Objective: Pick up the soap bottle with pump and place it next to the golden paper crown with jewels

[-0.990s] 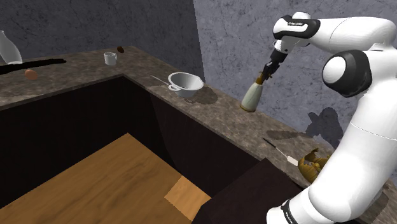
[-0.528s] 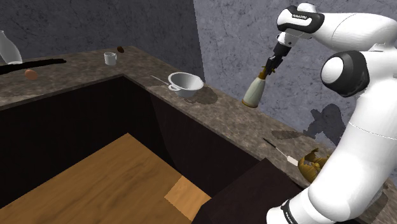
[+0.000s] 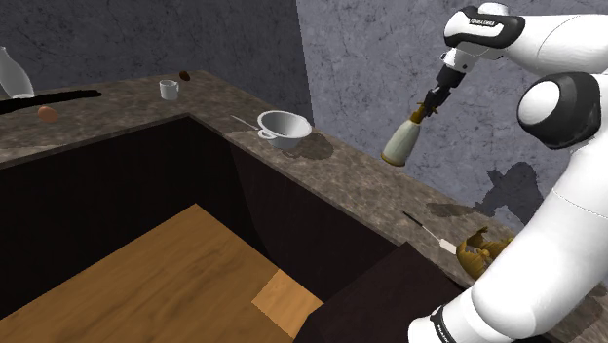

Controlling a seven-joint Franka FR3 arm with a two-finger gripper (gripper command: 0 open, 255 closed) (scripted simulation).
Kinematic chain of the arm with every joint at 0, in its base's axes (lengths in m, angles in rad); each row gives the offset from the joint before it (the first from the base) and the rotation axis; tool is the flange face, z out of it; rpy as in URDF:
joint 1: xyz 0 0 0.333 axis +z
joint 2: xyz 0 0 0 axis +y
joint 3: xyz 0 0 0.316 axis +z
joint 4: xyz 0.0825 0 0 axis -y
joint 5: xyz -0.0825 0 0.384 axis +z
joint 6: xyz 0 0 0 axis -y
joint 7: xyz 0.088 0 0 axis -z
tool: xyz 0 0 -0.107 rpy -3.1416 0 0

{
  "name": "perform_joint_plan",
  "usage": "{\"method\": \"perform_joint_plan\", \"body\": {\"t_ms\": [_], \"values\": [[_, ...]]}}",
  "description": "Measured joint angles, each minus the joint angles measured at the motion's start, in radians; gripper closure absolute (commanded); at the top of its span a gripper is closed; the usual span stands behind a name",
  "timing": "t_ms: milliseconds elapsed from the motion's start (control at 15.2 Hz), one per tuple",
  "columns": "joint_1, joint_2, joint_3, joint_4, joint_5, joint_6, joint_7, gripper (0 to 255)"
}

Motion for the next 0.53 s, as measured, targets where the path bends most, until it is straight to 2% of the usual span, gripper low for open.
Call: {"method": "perform_joint_plan", "body": {"t_ms": [528], "values": [[-0.039,-0.188,-0.057,-0.246,-0.093,0.076,-0.105,255]]}}
